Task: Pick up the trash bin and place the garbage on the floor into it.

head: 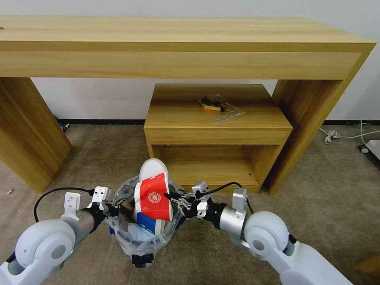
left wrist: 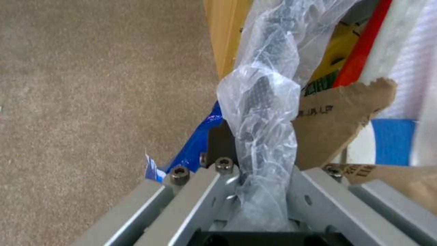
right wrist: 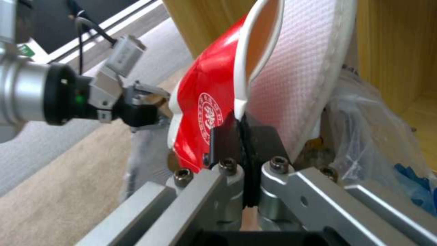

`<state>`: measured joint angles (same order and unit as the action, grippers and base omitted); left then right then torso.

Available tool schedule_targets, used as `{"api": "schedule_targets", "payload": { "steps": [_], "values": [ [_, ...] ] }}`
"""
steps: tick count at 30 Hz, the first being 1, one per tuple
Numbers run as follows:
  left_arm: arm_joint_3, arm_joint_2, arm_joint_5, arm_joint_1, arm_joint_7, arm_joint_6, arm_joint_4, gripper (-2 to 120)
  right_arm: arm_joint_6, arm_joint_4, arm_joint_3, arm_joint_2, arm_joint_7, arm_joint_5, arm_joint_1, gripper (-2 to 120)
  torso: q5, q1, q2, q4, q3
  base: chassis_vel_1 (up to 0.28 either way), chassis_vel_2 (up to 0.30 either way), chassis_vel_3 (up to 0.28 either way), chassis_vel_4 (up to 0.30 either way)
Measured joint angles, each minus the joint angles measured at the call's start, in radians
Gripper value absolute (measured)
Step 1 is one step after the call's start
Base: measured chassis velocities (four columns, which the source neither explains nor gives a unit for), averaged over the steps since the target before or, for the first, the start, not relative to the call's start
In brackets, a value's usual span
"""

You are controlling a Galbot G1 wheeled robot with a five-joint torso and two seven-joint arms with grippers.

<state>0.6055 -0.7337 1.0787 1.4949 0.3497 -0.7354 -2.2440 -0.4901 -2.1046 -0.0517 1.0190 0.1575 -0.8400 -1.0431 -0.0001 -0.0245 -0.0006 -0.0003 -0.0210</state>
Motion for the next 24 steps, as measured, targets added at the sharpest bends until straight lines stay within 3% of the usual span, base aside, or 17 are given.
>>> {"api": "schedule_targets", "payload": {
  "steps": [8,15,24],
  "values": [
    [0.004,-0.006,-0.001,0.006,0.000,0.000,-0.005,0,0.000,0.021,-0.003,0.002,-0.008,0.022,-0.004,2,0.0000,0.000,0.000,0.0000,0.000,0.000,0.000,0.000,0.000],
    [0.008,-0.008,0.000,0.007,-0.001,0.000,-0.007,0,-0.004,0.021,-0.020,0.011,-0.019,0.034,0.004,32,0.0000,0.000,0.000,0.0000,0.000,0.000,0.000,0.000,0.000],
    [0.011,-0.009,0.001,0.004,-0.003,0.000,0.001,0,0.001,-0.001,0.002,-0.008,-0.023,0.040,-0.010,60,0.0000,0.000,0.000,-0.0001,0.000,0.000,0.000,0.000,0.000]
  ]
}}
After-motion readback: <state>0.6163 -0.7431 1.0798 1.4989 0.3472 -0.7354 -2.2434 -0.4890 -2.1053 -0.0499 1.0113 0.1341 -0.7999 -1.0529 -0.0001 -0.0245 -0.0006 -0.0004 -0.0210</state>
